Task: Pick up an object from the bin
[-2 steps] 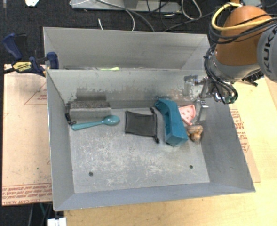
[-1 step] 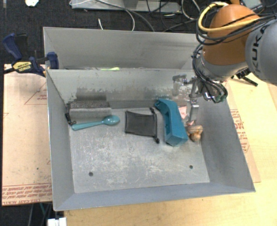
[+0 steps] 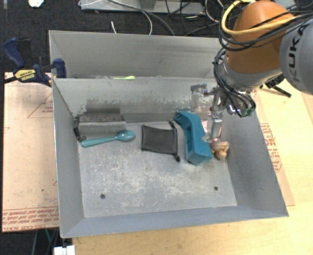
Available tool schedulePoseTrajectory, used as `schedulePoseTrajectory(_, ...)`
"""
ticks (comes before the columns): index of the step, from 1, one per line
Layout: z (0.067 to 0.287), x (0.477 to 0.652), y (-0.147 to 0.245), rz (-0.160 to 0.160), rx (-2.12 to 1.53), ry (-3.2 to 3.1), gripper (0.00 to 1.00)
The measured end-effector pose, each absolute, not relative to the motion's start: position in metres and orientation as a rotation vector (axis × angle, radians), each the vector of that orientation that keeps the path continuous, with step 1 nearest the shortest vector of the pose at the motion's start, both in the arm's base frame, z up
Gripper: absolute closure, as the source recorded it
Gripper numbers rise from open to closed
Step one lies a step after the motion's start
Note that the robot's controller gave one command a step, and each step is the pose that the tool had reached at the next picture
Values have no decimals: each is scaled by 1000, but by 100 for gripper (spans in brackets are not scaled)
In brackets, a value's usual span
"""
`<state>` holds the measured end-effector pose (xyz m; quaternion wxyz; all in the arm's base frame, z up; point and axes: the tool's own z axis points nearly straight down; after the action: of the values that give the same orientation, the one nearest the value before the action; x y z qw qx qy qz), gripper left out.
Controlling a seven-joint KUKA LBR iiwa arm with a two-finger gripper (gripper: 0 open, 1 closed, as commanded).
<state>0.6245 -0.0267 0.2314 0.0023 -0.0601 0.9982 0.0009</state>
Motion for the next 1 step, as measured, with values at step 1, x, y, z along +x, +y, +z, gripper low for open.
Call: schedulePoseTrajectory(1, 216, 626, -14, 1, -144, 3117, 0)
